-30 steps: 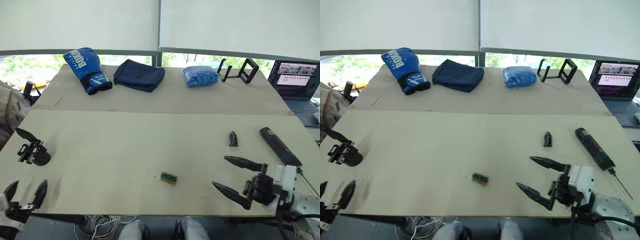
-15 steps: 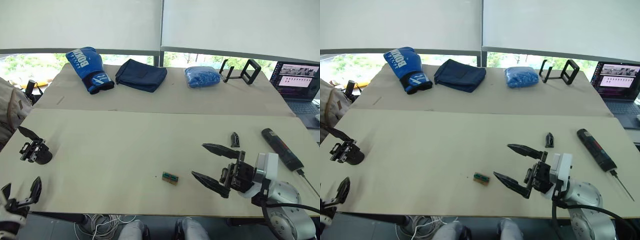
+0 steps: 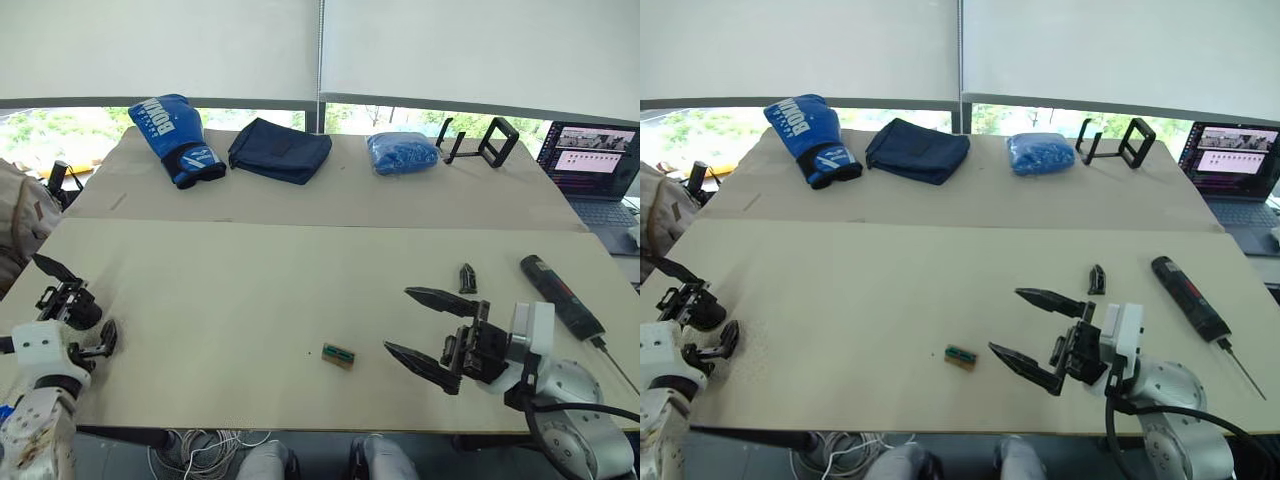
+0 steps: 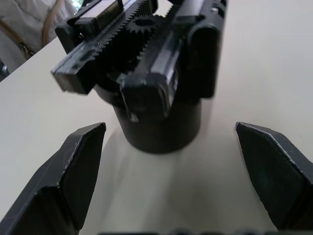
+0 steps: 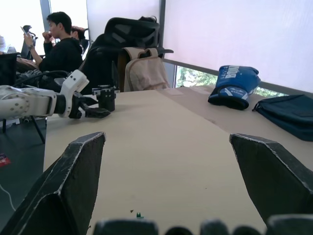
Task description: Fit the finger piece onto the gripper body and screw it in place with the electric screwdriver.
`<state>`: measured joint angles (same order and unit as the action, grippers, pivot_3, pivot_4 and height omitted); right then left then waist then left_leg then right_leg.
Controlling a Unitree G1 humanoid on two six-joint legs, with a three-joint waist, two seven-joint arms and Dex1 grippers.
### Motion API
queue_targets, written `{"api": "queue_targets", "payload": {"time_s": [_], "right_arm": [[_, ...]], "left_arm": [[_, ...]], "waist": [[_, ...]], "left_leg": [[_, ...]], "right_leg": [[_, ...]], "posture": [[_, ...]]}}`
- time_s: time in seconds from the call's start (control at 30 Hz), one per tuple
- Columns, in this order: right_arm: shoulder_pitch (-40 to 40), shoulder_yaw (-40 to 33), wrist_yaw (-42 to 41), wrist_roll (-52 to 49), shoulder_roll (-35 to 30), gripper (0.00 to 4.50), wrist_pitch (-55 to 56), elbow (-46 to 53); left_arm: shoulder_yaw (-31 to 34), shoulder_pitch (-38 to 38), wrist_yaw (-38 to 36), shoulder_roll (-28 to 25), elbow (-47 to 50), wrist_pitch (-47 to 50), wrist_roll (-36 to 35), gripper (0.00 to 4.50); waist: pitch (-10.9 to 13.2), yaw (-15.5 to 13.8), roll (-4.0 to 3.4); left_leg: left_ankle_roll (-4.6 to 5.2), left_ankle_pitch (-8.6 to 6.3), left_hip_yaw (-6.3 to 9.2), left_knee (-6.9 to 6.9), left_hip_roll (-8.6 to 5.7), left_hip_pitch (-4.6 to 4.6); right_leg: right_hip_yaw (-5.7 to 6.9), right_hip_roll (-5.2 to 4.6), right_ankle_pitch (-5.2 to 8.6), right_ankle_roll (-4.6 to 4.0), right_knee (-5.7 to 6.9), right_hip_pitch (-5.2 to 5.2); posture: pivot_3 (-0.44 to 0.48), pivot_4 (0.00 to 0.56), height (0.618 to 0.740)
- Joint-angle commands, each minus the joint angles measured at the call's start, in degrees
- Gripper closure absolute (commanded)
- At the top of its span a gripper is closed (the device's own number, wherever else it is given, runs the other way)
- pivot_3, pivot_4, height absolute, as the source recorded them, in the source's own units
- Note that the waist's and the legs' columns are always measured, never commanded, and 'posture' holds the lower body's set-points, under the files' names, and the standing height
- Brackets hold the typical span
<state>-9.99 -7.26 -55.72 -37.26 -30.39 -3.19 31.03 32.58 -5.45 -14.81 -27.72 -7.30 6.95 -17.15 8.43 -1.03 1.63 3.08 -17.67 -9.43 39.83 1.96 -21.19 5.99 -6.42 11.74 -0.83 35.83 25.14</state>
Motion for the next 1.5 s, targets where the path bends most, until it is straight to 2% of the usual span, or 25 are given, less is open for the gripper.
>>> {"api": "queue_targets", "payload": {"time_s": [0.03,0.2,0.3,0.4,0.5,0.6,0.7,0.83,0.9,1.0,1.1,1.27,1.5], "right_arm": [[-0.6,-1.9,0.3,-0.3,-0.1,0.00,1.9,2.2],[-2.5,-1.8,0.0,0.4,0.3,0.00,3.2,2.3],[-3.6,-2.0,-0.7,1.0,0.0,0.00,4.3,1.8],[-4.3,-2.5,-0.9,1.3,-0.1,0.00,5.1,1.1],[-5.4,-3.1,-1.6,1.4,-0.2,0.00,5.9,0.6],[-5.6,-3.1,-1.4,1.5,-0.2,0.00,5.9,1.4],[-5.7,-2.7,-0.6,1.6,-0.1,0.00,5.4,2.8],[-6.1,-3.1,-0.4,1.9,-0.6,0.00,5.3,2.8],[-6.1,-3.4,-0.3,1.8,-0.9,0.00,5.2,2.9],[-7.3,-4.8,0.2,1.7,-1.6,0.00,5.0,3.4],[-8.2,-5.3,0.8,1.7,-1.7,0.00,5.0,3.8],[-11.5,-4.7,2.1,3.7,-0.6,0.00,6.5,5.1],[-12.8,-4.5,2.6,4.9,-0.2,0.00,7.2,5.4]], "left_arm": [[-0.1,1.9,1.4,-0.6,-3.5,-3.5,2.1,0.03],[-0.2,5.0,0.4,-1.7,-10.5,-7.4,2.7,0.03],[-0.9,5.5,-0.6,-1.9,-12.1,-8.8,2.8,0.85],[0.3,5.5,-1.4,-0.7,-12.0,-11.4,0.9,2.13],[1.8,6.1,-5.6,2.0,-7.0,-12.3,-6.3,2.17],[-1.2,6.5,-9.1,2.8,1.5,-9.2,-9.9,2.17],[-5.7,7.1,-10.9,2.7,9.4,-5.9,-10.4,2.17],[-16.2,8.0,-14.8,1.1,17.0,-4.6,-5.1,2.17],[-17.9,9.0,-13.3,0.8,17.6,-4.0,-2.7,2.17],[-25.5,13.7,-14.1,2.1,18.6,0.1,-0.3,2.17],[-30.1,16.0,-15.3,3.5,18.8,1.8,0.8,2.17],[-39.9,20.0,-16.5,7.1,11.2,1.0,7.4,2.17],[-45.9,22.0,-15.5,10.3,8.2,-1.3,14.1,2.17]], "waist": [[0.0,0.1,0.00],[0.0,0.2,-0.03],[-0.1,0.2,-0.11],[-0.1,0.2,-0.15],[-0.1,0.2,-0.14],[0.0,-0.3,0.06],[0.0,-0.7,0.48],[0.0,-0.9,0.51],[0.0,-0.9,0.50],[0.1,-0.4,0.48],[0.1,-0.3,0.48],[0.1,-0.5,0.47],[0.1,-0.5,0.45]], "left_leg": [[0.00,0.00,-0.01,0.00,0.00,0.00],[-0.08,0.05,0.02,-0.01,0.01,0.04],[-0.12,0.07,0.02,-0.02,0.01,0.06],[-0.11,0.07,0.01,-0.02,0.01,0.07],[-0.11,0.06,0.01,-0.01,0.01,0.06],[-0.09,0.05,0.04,0.03,0.00,-0.01],[-0.10,0.05,0.11,0.14,0.00,-0.13],[-0.07,0.04,0.06,0.13,-0.03,-0.14],[-0.07,0.04,0.00,0.13,-0.04,-0.13],[-0.07,0.08,0.00,0.12,-0.02,-0.07],[0.24,0.32,0.00,0.10,-0.01,-0.05],[0.36,0.37,0.00,0.09,-0.02,-0.06],[0.40,0.37,0.05,0.10,-0.01,-0.08]], "right_leg": [[0.00,-0.01,0.00,0.00,0.00,0.00],[0.01,0.00,0.00,-0.01,0.07,0.00],[0.00,0.00,0.00,-0.01,0.12,0.01],[-0.01,-0.01,0.00,0.00,0.12,0.00],[-0.02,-0.03,0.00,0.00,0.11,0.00],[0.01,-0.09,0.00,0.01,0.06,-0.02],[0.09,-0.04,-0.01,0.00,0.06,-0.01],[0.10,-0.01,-0.01,0.00,0.02,-0.03],[0.13,0.06,-0.01,0.01,0.03,-0.03],[0.03,0.24,-0.01,0.00,0.07,-0.02],[0.04,0.39,0.00,0.00,0.12,-0.01],[0.02,0.41,0.00,0.01,0.10,-0.02],[-0.03,0.30,0.00,0.01,0.10,0.00]], "posture": [[0.000,0.150,0.740],[0.000,0.150,0.740],[0.000,0.150,0.740],[0.000,0.150,0.740],[0.000,0.150,0.740],[0.000,0.150,0.740],[0.000,0.150,0.740],[0.000,0.150,0.740],[0.000,0.150,0.740],[0.000,0.150,0.740],[0.000,0.150,0.740],[0.000,0.150,0.740],[0.000,0.150,0.740]]}}
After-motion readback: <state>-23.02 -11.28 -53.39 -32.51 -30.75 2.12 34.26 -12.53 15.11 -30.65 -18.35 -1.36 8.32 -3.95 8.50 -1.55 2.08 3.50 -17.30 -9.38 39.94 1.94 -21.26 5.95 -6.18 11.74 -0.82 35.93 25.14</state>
